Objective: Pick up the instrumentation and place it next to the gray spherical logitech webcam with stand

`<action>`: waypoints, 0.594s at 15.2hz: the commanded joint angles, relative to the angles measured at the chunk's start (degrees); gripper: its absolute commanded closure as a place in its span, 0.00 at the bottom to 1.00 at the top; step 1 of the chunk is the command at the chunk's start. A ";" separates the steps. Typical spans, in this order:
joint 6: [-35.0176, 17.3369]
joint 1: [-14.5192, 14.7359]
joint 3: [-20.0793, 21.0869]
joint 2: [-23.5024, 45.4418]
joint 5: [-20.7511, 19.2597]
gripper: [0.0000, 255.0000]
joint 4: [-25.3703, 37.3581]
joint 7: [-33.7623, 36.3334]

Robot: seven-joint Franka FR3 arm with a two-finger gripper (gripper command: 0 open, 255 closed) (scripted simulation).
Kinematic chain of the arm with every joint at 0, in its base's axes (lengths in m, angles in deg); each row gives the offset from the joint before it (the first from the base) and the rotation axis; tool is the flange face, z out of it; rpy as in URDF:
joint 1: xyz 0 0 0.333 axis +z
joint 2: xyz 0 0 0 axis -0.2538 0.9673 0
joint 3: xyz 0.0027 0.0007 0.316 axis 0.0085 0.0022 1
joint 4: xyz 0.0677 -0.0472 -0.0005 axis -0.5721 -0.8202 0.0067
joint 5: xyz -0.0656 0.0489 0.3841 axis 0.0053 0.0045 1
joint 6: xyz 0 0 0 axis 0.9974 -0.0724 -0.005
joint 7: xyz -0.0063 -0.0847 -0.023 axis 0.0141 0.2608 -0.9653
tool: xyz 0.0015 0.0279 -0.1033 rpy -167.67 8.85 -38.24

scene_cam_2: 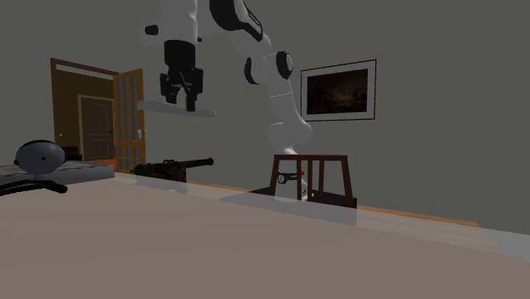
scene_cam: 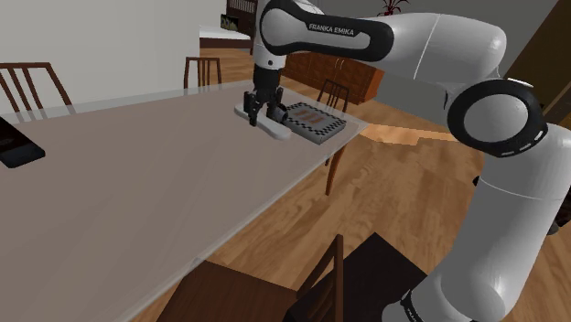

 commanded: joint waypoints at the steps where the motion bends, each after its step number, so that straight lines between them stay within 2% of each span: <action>1: 0.09 -1.54 -0.75 0.05 0.19 1.00 0.29 -2.38; 9: 1.61 -7.40 -3.90 3.57 0.15 1.00 5.69 -11.75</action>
